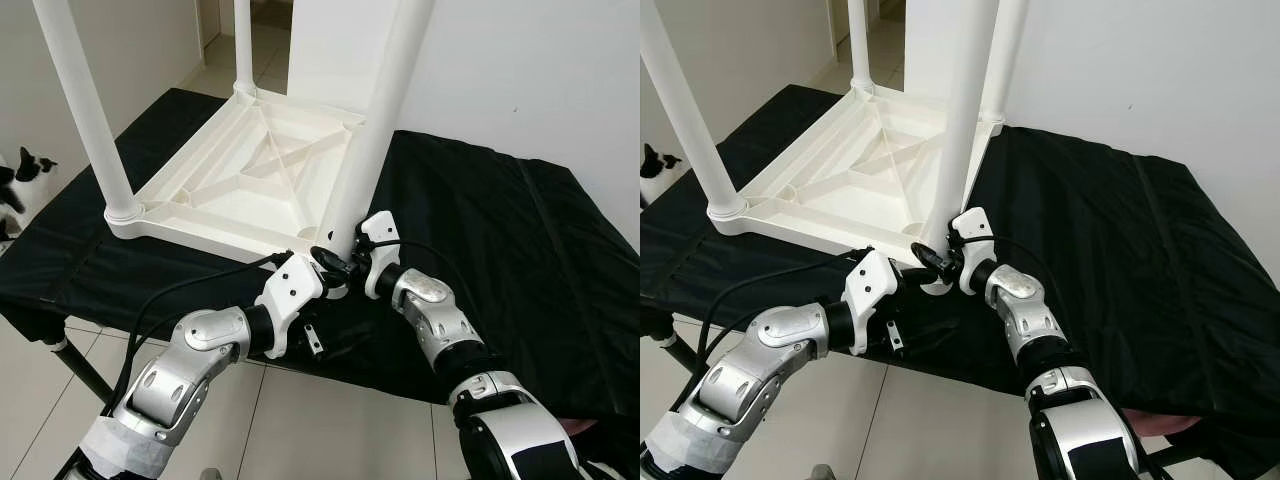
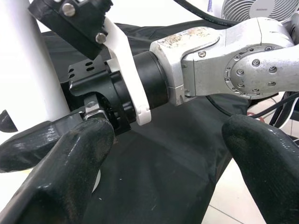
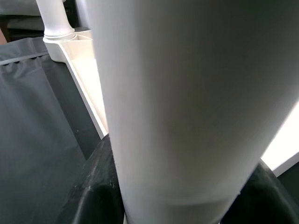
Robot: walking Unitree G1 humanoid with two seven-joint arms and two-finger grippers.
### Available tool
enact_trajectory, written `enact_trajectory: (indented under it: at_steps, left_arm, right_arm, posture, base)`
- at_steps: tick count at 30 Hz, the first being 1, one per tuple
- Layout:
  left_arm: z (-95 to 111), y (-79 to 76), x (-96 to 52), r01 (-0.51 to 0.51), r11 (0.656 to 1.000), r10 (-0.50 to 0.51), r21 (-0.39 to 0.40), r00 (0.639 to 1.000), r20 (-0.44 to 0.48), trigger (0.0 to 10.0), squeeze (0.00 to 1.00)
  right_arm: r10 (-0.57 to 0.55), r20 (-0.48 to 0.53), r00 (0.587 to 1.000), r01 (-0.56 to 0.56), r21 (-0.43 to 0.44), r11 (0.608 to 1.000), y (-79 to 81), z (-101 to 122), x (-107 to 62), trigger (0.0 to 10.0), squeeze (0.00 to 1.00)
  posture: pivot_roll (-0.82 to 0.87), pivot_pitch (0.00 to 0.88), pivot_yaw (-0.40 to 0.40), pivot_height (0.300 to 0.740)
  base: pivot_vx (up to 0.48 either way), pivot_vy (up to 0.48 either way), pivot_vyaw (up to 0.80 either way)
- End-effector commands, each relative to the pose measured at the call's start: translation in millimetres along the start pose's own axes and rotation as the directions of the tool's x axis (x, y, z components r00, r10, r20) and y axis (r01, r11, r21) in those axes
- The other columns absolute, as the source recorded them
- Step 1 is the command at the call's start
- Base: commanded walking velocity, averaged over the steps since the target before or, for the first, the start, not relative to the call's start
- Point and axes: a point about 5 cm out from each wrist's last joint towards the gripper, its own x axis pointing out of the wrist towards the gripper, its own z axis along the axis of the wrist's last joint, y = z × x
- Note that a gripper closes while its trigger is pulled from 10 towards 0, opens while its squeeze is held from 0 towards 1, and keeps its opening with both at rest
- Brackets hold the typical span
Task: Building children table
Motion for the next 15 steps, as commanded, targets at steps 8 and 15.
enact_trajectory:
  at_steps: [8,15]
  left_arm:
    - [1.3,-3.7,-0.8,0.001,1.000,-0.001,-0.008,1.000,0.003,10.0,0.00]
    - [0.2,-7.0,-0.5,0.008,1.000,-0.008,-0.017,1.000,0.001,10.0,0.00]
  right_arm:
    - [-0.007,-0.002,1.000,0.007,0.010,1.000,-1.0,-8.2,-10.9,0.0,0.00]
    - [-0.202,0.034,0.979,0.202,-0.010,0.979,0.1,-7.4,-15.4,0.0,0.00]
  posture:
    - [0.00,0.000,-0.067,0.740]
    - [0.00,0.000,-0.075,0.740]
  base:
    - [0.000,0.000,0.00]
    - [0.000,0.000,0.00]
